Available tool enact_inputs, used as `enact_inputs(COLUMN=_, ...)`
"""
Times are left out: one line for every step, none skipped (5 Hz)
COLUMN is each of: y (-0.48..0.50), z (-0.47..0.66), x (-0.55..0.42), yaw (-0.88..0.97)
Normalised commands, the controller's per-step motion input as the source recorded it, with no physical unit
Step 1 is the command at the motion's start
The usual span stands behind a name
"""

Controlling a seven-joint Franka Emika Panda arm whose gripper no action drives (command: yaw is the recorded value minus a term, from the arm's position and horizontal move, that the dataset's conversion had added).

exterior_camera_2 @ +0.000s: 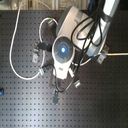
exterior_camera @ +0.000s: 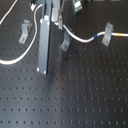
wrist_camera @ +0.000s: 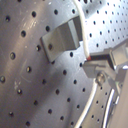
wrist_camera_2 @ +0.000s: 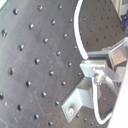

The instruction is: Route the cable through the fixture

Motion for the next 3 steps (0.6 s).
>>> enact_inputs(y=-0.233, z=0.0, x=-0.102, yaw=-0.45)
enact_inputs(y=0.001, z=0.02, x=-0.006, yaw=0.0)
enact_inputs(y=0.063, z=0.15, x=-0.113, yaw=0.07)
